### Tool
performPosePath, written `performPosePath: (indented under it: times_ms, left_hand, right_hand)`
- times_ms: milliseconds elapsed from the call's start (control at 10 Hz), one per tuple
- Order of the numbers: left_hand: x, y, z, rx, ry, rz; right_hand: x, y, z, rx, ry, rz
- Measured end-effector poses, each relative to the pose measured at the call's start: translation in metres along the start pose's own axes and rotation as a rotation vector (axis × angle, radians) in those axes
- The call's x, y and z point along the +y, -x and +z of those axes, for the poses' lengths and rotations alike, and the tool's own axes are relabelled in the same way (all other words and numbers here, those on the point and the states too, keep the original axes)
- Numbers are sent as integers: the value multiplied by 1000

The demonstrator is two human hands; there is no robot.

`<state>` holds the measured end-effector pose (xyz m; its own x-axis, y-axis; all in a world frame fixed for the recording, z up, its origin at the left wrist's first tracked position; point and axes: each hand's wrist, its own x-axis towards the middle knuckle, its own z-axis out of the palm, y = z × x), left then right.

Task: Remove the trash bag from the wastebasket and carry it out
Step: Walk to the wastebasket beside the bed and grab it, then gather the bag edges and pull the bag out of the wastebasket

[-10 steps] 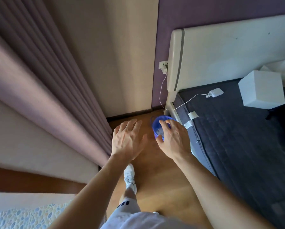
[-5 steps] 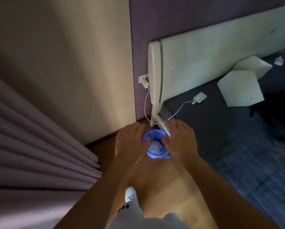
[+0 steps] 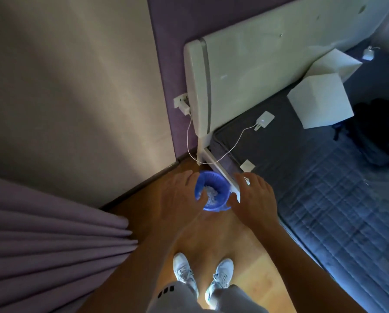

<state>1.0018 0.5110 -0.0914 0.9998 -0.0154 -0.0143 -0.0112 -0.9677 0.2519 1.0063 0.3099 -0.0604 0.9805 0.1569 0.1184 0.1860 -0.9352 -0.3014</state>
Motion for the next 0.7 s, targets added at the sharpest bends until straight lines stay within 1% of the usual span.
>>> performPosePath:
  times_ms: [200, 300, 400, 500, 600, 700]
  left_hand:
    - [19, 3, 23, -85, 12, -35]
    - [27, 5, 38, -90, 164, -73]
    - [29, 14, 62, 20, 293, -84]
    - [23, 17, 97, -24, 145, -43]
    - [10, 10, 147, -66, 92, -37]
    - [-1, -3, 194, -61, 92, -5]
  right_hand:
    - [20, 0, 12, -5, -18, 27]
    - [32, 5, 27, -58, -11, 36]
    - [49, 9, 51, -53, -50, 22]
    - [70, 13, 83, -107, -12, 38]
    - [94, 14, 129, -156, 1, 65]
    - [116, 10, 178, -182, -3, 68]
